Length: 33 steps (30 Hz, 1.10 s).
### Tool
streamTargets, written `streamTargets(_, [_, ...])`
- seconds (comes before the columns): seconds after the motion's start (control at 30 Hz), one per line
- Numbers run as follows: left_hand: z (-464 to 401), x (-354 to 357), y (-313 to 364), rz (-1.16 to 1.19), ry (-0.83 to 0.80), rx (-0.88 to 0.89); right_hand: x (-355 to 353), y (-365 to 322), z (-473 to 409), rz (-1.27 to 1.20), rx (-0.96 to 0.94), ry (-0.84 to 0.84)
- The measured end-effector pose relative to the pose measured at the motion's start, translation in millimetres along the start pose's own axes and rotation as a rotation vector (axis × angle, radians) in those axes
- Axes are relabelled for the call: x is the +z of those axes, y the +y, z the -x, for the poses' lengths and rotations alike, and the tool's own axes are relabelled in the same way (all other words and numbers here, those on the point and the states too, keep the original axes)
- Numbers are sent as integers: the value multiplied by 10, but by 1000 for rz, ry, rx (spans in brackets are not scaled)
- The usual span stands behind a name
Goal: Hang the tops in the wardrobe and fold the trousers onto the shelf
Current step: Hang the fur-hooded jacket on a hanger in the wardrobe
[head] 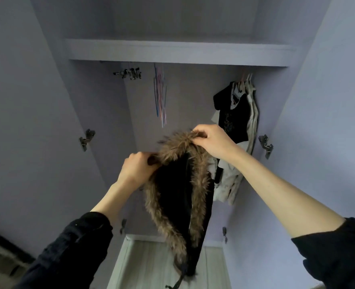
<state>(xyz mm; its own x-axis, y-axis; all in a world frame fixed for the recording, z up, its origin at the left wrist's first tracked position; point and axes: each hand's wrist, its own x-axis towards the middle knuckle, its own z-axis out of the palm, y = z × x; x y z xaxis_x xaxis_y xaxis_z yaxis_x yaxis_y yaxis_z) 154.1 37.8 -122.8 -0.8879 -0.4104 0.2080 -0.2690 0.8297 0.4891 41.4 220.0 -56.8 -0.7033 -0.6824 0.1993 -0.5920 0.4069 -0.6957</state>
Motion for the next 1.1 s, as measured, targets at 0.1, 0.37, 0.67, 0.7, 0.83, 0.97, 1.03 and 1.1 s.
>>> streamTargets(0.1, [-114,-134,-89,22,42,-76,-31,186,-107,133,44,-22])
streamTargets(0.37, [-715,-255,-436,339,-135,-292,261,468,-751,158,170,-136])
streamTargets(0.67, [-1631,-337,-822,472,-335,-390,821,820,-1864,-74,431,-182])
streamTargets(0.7, [-1731,-354,-879,488,-343,-391,879,832,-2001,-93,434,-170])
streamTargets(0.83, [-2035,-437,-1109,542,-365,-412,1015,886,-2522,-131,448,-76])
streamTargets(0.97, [-2173,-508,-1240,559,-325,-428,991,892,-2988,-260,484,156])
streamTargets(1.03, [-2219,-515,-1310,553,-314,-453,1005,839,-3182,-330,512,169])
streamTargets(1.1, [-2256,-505,-1370,545,-309,-478,1042,831,-3321,-433,555,128])
